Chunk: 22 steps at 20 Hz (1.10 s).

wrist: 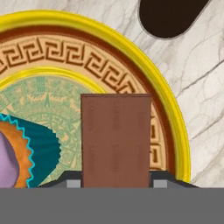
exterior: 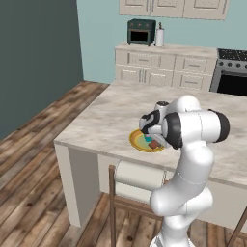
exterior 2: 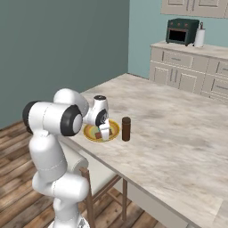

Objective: Take the cinnamon bottle from the cabinet and place it on the dining table, next to the plate with the cupcake. Then take the chocolate from the dining counter and place it on the cupcake plate.

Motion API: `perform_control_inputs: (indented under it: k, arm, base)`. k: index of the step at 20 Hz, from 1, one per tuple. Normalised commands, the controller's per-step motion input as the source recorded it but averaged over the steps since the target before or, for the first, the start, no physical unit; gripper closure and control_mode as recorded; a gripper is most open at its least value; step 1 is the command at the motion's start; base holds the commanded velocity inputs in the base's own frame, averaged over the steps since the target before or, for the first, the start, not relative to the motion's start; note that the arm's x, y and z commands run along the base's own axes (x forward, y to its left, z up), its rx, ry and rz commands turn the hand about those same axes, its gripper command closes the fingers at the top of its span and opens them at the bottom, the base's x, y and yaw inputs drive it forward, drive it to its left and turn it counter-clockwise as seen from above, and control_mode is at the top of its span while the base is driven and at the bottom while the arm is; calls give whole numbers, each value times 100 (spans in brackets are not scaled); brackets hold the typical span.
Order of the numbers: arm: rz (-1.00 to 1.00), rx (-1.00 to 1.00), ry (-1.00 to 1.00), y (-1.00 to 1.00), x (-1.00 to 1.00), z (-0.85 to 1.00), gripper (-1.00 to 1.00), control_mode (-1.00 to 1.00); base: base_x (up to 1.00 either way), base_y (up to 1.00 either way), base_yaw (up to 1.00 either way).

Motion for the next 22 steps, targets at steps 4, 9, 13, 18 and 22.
perform_control_inputs:
  k: [4, 9, 13, 18, 22]
  arm:
    - [4, 0, 0, 0, 0, -12, -100, -100]
    - [4, 0, 0, -3, 0, -2, -100, -100]
    - [4, 0, 0, -9, -8, 1, -100, -100]
    - [3, 0, 0, -5, -13, 11, -100, -100]
    - [0, 0, 0, -1, -18, 20, -100, -100]
  base:
    - [0, 0, 0]
    - [0, 0, 0]
    - [0, 0, 0]
    - [0, 0, 0]
    - [0, 0, 0]
